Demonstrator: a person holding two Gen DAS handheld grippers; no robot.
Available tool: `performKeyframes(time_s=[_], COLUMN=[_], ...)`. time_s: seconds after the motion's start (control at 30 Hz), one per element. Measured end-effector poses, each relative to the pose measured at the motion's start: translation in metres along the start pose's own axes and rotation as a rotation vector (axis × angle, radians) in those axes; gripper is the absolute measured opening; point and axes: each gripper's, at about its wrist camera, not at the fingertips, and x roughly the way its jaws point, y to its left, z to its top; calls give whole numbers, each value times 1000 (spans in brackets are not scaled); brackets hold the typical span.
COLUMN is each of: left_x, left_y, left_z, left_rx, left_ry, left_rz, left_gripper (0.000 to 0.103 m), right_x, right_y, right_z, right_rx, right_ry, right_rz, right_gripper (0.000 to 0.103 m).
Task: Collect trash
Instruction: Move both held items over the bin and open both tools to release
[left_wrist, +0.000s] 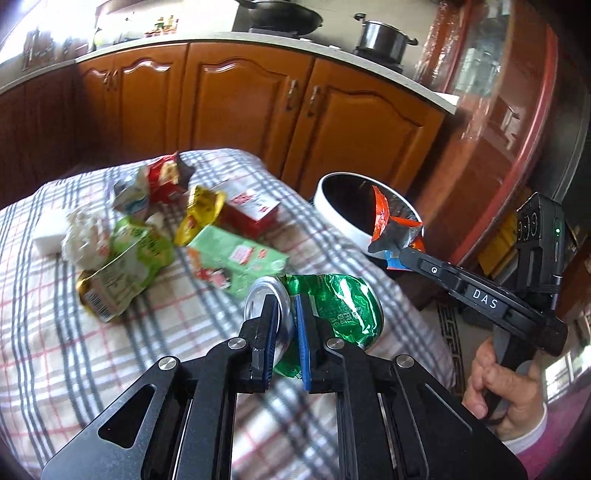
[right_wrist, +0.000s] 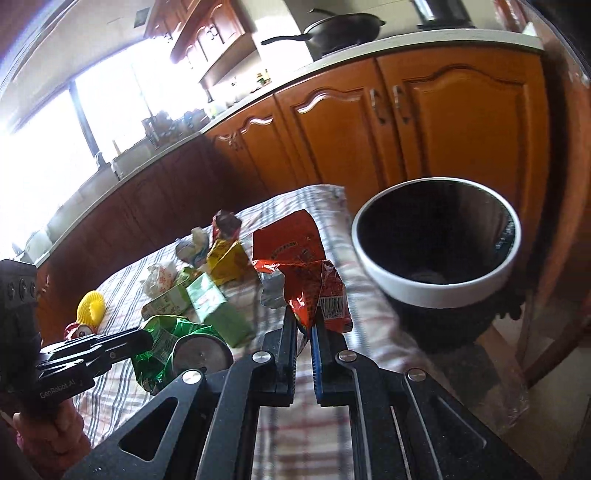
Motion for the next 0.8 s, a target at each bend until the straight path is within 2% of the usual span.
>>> performKeyframes(time_s=[0.43, 0.8], left_x=[32, 69], left_y=[-46, -73], left_z=[37, 75], left_rx=[76, 97], left_ry=[-31, -53], left_rz=[-46, -46], left_gripper=[9, 9], right_x=[-21, -16], right_y=[-49, -86], right_z=[15, 33], right_rx=[74, 124], right_ry=[-53, -59], right_rz=[-72, -87], right_gripper=[7, 7])
